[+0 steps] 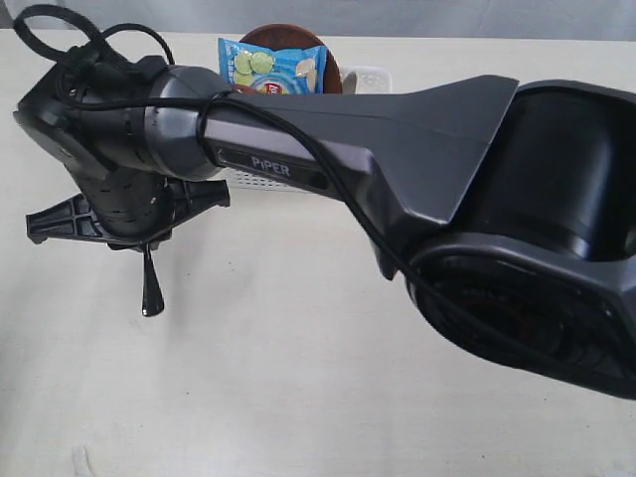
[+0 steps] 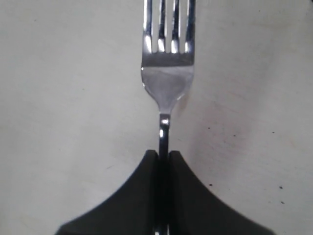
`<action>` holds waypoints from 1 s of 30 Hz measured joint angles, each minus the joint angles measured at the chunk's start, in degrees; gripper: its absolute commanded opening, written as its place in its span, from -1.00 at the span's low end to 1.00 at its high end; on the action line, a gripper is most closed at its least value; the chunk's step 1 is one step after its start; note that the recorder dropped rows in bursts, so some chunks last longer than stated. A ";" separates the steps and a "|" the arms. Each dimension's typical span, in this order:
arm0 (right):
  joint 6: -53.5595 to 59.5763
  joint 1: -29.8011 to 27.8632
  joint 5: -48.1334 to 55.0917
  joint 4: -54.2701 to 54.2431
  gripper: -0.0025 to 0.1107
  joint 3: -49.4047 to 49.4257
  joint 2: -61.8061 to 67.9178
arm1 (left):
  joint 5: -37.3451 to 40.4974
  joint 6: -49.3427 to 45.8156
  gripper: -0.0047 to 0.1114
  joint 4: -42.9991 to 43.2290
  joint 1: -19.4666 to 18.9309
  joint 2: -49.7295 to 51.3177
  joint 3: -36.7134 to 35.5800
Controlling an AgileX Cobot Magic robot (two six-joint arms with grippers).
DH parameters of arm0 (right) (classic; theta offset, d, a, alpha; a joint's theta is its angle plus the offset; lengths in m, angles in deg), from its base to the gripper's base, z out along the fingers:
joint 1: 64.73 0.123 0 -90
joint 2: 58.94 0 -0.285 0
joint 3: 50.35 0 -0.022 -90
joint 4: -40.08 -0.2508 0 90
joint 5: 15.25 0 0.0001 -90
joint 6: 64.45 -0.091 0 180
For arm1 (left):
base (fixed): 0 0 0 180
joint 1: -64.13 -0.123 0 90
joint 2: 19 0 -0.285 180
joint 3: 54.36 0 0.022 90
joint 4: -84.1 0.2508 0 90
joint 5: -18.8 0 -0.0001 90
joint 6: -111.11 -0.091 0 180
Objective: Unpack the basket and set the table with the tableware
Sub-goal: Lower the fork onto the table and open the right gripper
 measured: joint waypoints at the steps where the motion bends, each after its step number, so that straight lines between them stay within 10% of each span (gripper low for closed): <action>1: -0.90 -0.31 -1.55 -0.80 -0.96 1.18 -0.44 | 0.00 0.00 -0.92 0.00 0.00 0.00 0.00; 11: -11.39 -3.48 -18.41 -1.99 -0.96 19.98 -6.24 | 0.00 0.00 -0.92 0.00 0.00 0.00 0.00; 30: -19.63 -3.85 -21.43 6.53 -0.96 20.66 -5.64 | 0.00 0.00 -0.92 0.00 0.00 0.00 0.00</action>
